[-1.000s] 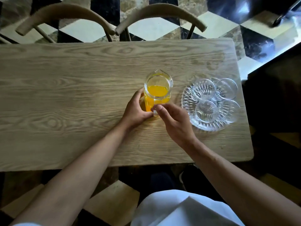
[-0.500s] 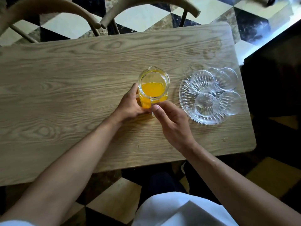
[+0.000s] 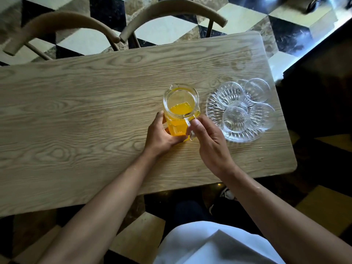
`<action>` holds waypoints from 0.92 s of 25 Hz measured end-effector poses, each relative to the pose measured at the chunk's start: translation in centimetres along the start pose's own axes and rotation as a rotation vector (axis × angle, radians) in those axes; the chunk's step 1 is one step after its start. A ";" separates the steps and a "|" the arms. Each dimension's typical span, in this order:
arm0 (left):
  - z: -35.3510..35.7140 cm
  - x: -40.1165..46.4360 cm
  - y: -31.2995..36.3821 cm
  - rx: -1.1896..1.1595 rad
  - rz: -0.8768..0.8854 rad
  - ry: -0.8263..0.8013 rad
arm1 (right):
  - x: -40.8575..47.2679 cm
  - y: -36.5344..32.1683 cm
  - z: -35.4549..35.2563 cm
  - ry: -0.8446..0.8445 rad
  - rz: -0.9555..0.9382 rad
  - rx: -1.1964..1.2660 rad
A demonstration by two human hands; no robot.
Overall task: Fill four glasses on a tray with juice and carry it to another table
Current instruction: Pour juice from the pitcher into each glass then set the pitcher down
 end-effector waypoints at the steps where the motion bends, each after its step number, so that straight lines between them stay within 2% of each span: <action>1: 0.7 -0.9 0.2 -0.010 0.003 0.017 | -0.8 0.0 -0.3 -0.013 -0.005 -0.001; 7: 6.0 -5.7 2.7 -0.053 -0.022 0.062 | -5.2 -0.9 -2.4 0.033 -0.027 0.130; 11: 12.0 -8.9 5.9 -0.012 -0.020 0.097 | -10.5 -1.6 -6.7 0.072 -0.078 0.168; 23: 25.0 -10.7 12.9 0.007 0.073 -0.019 | -20.0 -2.7 -20.0 0.095 -0.059 0.341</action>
Point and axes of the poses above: each hand's wrist, its own x-axis towards the middle knuckle, its own z-axis out of the palm, y = z × x, the point moved 1 cm from there along x, towards the middle knuckle, and after that the axes turned 15 degrees about -y, right-handed, at the moved point
